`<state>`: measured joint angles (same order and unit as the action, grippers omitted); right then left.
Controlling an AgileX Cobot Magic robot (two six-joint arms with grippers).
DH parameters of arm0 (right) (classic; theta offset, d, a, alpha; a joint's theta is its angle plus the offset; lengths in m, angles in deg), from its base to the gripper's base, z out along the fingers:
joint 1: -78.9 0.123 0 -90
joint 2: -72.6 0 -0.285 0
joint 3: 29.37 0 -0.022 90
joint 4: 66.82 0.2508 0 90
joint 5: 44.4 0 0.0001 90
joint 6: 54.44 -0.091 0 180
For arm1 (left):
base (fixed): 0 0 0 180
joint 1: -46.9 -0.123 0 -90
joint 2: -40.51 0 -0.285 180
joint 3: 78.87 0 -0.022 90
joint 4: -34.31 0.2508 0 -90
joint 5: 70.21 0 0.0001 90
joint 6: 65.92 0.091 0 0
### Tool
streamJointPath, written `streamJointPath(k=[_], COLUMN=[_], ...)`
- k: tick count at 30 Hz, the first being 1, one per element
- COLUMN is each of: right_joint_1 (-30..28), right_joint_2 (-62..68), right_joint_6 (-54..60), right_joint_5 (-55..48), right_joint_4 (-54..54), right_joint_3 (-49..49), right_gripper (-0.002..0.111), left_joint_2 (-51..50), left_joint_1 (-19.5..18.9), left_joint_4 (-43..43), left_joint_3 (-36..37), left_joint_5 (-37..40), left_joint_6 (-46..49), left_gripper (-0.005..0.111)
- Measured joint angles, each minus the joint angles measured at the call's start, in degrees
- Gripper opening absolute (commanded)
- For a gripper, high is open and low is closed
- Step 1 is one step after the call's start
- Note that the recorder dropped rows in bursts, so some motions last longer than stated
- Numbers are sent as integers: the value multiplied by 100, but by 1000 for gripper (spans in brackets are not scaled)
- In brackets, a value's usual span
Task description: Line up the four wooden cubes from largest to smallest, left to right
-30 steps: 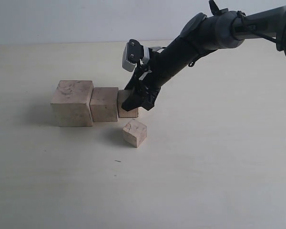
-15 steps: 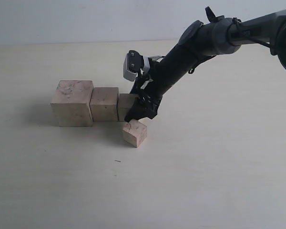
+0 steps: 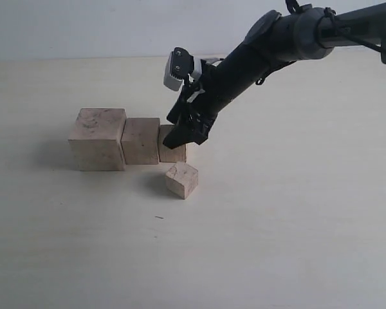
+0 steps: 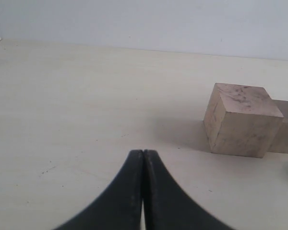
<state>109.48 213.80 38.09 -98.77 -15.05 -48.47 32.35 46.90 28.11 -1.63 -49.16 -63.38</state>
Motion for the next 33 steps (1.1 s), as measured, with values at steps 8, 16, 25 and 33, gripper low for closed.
streamJointPath(k=[8, 16, 25, 33], right_joint_1=[0, 0, 0, 0], right_joint_2=[-104, -361, -1016, -1067], right_joint_6=[-274, -605, -2870, -4889], right_joint_5=[-49, -174, -979, -1494], right_joint_4=[-216, -307, -1355, -1585], right_joint_3=[0, 0, 0, 0], right_gripper=[66, 64, 62, 52], left_joint_2=[0, 0, 0, 0], left_joint_1=[0, 0, 0, 0], left_joint_4=[0, 0, 0, 0], left_joint_3=[0, 0, 0, 0], left_joint_5=[0, 0, 0, 0], left_joint_6=[0, 0, 0, 0], left_gripper=[0, 0, 0, 0])
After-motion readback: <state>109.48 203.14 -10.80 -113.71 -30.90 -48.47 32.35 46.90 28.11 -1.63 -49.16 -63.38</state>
